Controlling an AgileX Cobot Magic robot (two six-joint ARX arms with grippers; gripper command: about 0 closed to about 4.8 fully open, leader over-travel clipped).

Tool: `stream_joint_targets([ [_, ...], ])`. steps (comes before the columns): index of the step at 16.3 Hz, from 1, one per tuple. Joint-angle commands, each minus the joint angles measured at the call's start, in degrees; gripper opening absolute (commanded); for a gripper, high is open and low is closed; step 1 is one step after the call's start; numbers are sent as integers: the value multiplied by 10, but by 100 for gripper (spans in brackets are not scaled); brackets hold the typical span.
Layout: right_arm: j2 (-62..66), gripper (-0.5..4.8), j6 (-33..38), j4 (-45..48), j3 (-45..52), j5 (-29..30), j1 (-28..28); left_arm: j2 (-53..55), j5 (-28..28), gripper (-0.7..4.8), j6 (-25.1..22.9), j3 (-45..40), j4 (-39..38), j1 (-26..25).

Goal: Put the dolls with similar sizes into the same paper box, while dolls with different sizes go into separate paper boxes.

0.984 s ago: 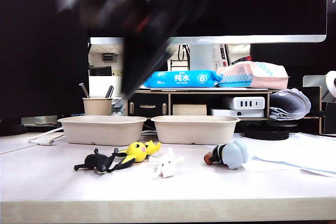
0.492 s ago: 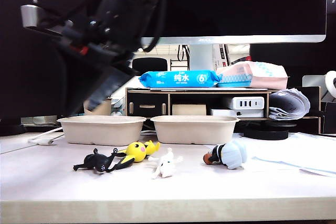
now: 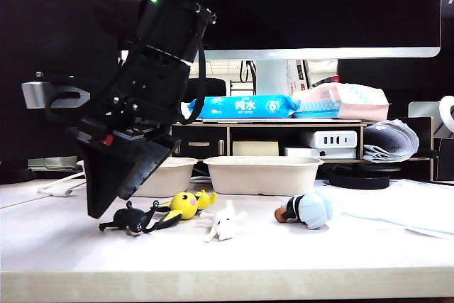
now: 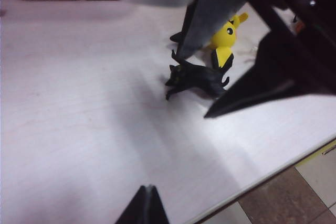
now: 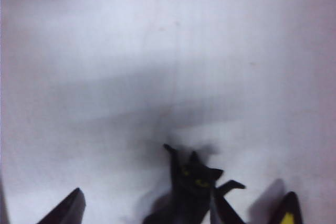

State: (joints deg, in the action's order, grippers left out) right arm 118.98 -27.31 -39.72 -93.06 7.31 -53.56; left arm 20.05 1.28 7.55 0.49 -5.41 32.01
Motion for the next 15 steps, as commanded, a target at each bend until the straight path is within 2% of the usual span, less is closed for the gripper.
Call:
stream_joint_targets([
  [1, -2, 306, 0, 7, -2, -2, 7, 0, 0, -5, 2, 1, 3, 0],
  [9, 19, 300, 7, -7, -1, 3, 23, 0, 0, -5, 2, 1, 3, 0],
  [14, 40, 255, 10, -9, -1, 16, 16, 0, 0, -5, 2, 1, 3, 0],
  [15, 43, 195, 10, -6, -1, 16, 15, 0, 0, -5, 2, 1, 3, 0],
])
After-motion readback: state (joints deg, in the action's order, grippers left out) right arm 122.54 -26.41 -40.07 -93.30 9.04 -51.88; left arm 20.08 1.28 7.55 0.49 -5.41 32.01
